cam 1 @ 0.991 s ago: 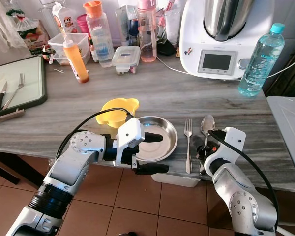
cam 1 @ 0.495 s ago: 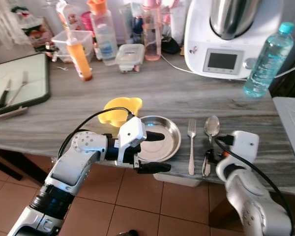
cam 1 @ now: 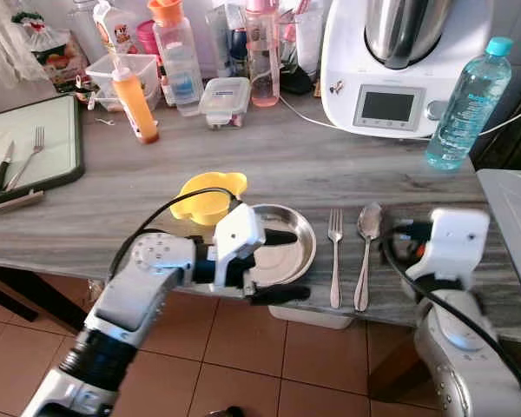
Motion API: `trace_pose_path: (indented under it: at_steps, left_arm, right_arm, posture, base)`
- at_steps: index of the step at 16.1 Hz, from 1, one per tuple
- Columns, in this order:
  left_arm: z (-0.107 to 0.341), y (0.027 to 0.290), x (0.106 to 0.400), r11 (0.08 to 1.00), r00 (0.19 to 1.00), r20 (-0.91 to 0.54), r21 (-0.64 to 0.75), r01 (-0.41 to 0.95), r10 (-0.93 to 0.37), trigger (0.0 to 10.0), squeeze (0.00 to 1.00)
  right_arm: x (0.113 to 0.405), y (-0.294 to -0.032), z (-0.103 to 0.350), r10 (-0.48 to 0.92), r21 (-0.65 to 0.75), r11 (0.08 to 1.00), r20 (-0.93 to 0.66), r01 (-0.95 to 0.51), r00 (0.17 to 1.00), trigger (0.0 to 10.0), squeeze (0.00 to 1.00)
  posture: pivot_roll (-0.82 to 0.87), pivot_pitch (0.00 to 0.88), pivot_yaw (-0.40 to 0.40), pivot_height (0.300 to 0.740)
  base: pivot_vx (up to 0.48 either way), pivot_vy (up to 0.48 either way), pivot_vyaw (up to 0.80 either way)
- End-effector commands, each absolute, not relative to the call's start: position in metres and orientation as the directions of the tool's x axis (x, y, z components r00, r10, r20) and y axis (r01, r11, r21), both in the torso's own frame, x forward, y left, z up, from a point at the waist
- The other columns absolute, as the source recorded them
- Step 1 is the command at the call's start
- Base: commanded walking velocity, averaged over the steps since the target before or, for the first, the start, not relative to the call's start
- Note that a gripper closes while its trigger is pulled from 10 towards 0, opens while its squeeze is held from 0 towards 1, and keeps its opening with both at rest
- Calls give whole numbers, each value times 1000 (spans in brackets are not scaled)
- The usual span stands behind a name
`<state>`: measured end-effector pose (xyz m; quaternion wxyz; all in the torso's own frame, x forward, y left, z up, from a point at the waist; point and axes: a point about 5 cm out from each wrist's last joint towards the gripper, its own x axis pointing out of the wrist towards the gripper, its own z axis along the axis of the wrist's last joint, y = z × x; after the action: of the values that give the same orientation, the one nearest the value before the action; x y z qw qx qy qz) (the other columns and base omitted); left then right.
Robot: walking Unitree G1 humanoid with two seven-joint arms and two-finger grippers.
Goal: Setting the table
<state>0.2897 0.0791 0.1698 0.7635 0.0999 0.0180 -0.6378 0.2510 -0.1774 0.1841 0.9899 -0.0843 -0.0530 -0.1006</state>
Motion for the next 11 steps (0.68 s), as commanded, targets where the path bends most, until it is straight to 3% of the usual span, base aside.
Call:
trace_pose_path:
  at_steps: [1,4,7,8,9,11]
  left_arm:
    - [173,83,295,225,246,-134,154,962,-960,10000,0]
    - [176,83,303,355,370,-65,170,919,-927,10000,0]
    - [181,86,310,571,576,34,194,798,-817,10000,0]
    - [181,87,311,587,592,39,198,785,-805,10000,0]
    - [181,88,315,661,664,70,217,718,-744,10000,0]
    - [182,88,318,689,689,82,203,696,-720,10000,0]
  right_arm:
    - [247,-179,197,-228,-178,947,208,266,951,10000,1000]
    - [237,-188,202,-292,-234,906,260,353,920,10000,1000]
    - [219,-197,194,-353,-268,868,258,417,900,10000,1000]
    - [217,-197,193,-358,-269,866,254,421,899,10000,1000]
    - [213,-199,188,-374,-267,864,228,427,899,10000,1000]
    - [213,-198,186,-373,-272,864,220,424,901,10000,1000]
  posture:
    - [-46,88,93,740]
    - [-51,89,87,740]
    - [-54,93,79,740]
    - [-54,93,79,740]
    - [-57,93,78,740]
    - [-60,91,78,740]
  base:
    - [0,0,0]
    - [0,0,0]
    - [0,0,0]
    - [0,0,0]
    - [0,0,0]
    - [0,0,-734]
